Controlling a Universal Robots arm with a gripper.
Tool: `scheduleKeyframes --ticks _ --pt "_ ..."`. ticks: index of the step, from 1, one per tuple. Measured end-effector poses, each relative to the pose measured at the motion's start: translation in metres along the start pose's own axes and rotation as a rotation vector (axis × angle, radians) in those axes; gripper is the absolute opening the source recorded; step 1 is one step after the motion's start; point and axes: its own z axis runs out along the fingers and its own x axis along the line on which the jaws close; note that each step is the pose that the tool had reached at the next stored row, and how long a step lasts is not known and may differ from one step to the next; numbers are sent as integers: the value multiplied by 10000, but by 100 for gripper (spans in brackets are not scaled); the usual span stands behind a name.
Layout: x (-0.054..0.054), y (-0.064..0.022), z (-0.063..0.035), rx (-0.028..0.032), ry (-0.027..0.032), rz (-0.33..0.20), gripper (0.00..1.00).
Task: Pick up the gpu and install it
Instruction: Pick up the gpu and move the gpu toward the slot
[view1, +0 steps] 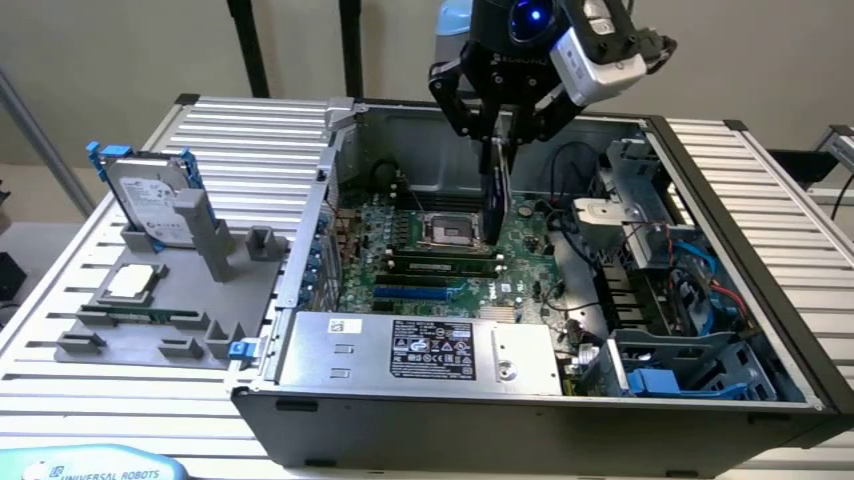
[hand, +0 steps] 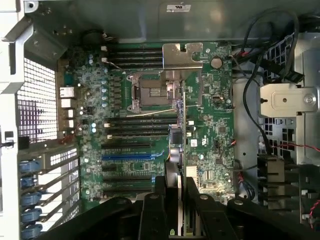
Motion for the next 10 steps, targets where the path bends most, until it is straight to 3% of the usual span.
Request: scheduleKeyframes --ticks 6,10 --pt "-101 7 109 1 12 -182 27" --pt "-103 7 117 24 32 -200 27"
